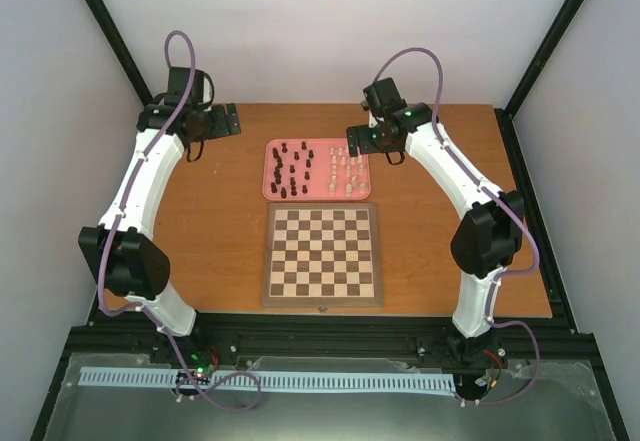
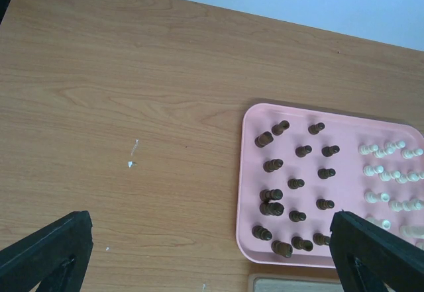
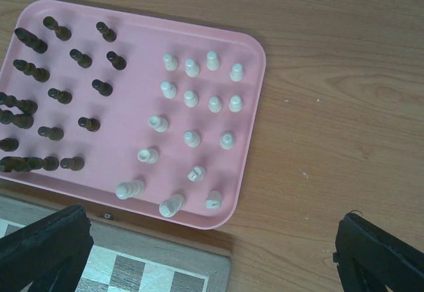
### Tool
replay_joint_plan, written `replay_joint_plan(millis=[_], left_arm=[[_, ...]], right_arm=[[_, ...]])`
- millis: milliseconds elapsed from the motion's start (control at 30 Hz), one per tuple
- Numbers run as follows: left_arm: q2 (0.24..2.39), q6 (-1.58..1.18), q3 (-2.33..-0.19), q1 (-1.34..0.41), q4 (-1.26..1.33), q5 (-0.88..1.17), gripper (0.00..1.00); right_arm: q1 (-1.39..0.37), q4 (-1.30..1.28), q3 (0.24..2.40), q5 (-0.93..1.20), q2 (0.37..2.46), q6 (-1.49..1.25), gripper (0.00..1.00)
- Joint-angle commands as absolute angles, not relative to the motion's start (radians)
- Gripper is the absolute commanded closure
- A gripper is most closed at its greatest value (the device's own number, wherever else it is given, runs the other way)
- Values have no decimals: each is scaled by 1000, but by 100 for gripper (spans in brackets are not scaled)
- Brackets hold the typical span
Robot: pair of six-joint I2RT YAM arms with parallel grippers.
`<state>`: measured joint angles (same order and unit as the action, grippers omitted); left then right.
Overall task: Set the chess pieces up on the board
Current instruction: Pick up the chess piece from the storage box.
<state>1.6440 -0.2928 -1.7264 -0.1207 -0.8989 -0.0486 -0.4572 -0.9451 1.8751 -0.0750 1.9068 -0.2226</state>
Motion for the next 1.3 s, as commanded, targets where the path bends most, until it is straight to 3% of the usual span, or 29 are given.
replay_joint_plan(millis=[0, 500, 733, 833, 933, 1000, 1267], left_arm=[[1643, -285, -1775, -124, -923, -52, 0], [1641, -262, -1767, -124, -924, -46, 0], [1614, -262, -1714, -124, -916, -43, 0], [1599, -269, -1674, -125, -911, -40, 0], [1582, -271, -1632, -127, -908, -42, 0], [1574, -273, -1610, -127, -906, -38, 0], [1551, -265, -1533, -127, -889, -47, 0]], right_arm=[[-465, -928, 1852, -82, 1870, -232, 0], [-465, -896, 1911, -120, 1885, -234, 0], [-463, -949, 2097, -173, 2031, -232, 2], [-462, -976, 2174, -190, 2124, -216, 10], [-462, -973, 2244, -210, 2206, -215, 30], [-458, -947, 2249, -222, 2233, -221, 37], [-428, -871, 2278, -149, 2333, -251, 49]])
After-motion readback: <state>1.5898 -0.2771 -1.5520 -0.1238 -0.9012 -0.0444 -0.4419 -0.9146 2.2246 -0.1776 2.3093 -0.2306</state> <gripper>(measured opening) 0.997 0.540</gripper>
